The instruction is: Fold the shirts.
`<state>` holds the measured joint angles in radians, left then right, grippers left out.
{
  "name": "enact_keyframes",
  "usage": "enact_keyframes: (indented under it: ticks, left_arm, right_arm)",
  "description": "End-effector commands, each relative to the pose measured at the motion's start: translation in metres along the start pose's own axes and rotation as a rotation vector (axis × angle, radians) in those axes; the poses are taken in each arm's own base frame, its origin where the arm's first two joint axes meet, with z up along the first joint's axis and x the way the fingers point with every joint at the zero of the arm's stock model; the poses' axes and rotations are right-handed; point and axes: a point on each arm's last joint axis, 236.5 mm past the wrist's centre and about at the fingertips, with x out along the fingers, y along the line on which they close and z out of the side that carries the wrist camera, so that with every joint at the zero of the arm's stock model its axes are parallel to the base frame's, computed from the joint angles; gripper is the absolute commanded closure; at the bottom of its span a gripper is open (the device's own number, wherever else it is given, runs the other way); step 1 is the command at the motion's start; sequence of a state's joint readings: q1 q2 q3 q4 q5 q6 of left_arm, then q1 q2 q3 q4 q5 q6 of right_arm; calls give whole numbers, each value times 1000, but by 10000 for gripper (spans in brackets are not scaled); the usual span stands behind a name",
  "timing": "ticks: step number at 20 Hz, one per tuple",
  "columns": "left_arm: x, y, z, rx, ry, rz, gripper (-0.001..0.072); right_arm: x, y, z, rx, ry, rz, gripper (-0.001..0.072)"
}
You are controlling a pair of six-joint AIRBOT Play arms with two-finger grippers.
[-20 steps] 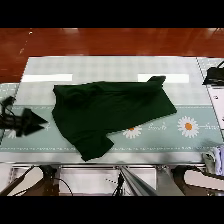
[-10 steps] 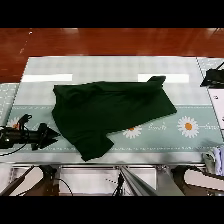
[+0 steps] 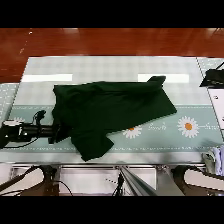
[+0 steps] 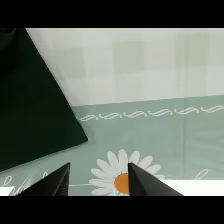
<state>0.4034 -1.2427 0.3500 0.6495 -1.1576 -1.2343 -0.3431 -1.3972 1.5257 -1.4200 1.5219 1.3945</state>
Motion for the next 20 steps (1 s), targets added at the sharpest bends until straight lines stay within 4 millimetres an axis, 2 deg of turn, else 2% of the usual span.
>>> enact_keyframes:
  ticks: [1, 2, 5, 8, 9, 13, 16, 20]
  left_arm:
    - [14, -4, 20, -9, -39, -30, 596]
    - [12, -10, 20, 44, -32, -41, 675]
    - [5, -25, 19, 125, -10, -69, 676]
    - [2, -30, 19, 150, -5, -78, 676]
    - [2, -30, 18, 164, -5, -78, 676]
    - [2, -30, 19, 164, -5, -78, 676]
    - [2, -29, 19, 187, -6, -77, 676]
    - [2, -30, 18, 186, -2, -79, 676]
  right_arm:
    - [0, -2, -3, -1, 10, -10, 258]
    - [0, -7, -3, -2, 13, -29, 258]
    - [6, -34, -16, 52, 47, -63, 258]
    - [32, -55, -53, 232, 117, 83, 255]
    - [41, -54, -61, 292, 118, 159, 226]
    - [76, -36, -75, 398, 81, 371, 222]
    - [108, -10, -82, 407, 74, 427, 222]
    - [140, 3, -82, 424, 34, 396, 222]
